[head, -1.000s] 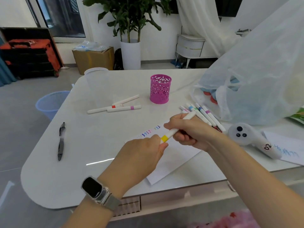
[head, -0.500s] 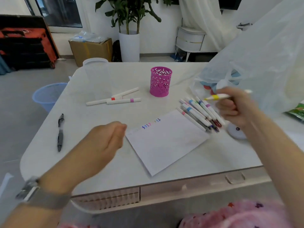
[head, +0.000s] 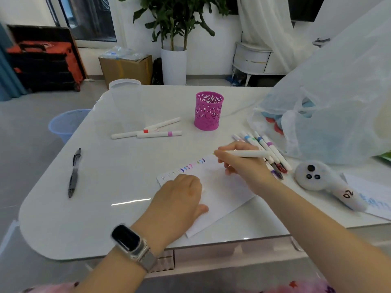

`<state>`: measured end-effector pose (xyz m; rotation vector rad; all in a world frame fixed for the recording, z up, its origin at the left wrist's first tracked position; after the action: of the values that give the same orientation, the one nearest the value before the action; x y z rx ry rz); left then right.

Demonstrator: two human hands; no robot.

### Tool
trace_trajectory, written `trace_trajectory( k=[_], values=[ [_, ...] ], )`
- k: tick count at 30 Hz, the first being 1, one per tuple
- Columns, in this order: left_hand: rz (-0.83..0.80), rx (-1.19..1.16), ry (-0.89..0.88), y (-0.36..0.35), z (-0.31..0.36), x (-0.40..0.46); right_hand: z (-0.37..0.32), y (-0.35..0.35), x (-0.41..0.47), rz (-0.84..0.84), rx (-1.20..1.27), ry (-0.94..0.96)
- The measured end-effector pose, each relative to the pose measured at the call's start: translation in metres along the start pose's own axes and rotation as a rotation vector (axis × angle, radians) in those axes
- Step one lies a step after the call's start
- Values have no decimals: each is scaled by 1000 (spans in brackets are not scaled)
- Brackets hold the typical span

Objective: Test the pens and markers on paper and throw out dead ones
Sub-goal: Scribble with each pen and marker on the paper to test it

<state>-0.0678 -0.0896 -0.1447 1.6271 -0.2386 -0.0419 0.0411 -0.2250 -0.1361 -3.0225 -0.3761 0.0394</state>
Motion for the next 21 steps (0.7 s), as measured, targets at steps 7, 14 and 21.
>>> trace_trajectory(
  k=[7,14,21],
  values=[
    [-158,-103,11,-2,-7,4,8,-4,36,227,-234,134],
    [-224,-193,8,3,-15,8,28,-12,51,194,-339,159],
    [-301,-188,20,2,-11,11,31,-15,53,154,-422,210]
  ],
)
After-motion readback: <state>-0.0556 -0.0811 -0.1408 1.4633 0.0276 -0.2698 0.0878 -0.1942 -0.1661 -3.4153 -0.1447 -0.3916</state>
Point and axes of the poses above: each hand's wrist, its own x-axis towards the middle knuckle, its own y-axis out of the back of the hand, z = x × y, the point moved 4 cm from there along x, towards the middle knuckle, and after that the axes turned 12 degrees about x, right-handed, at the moved point
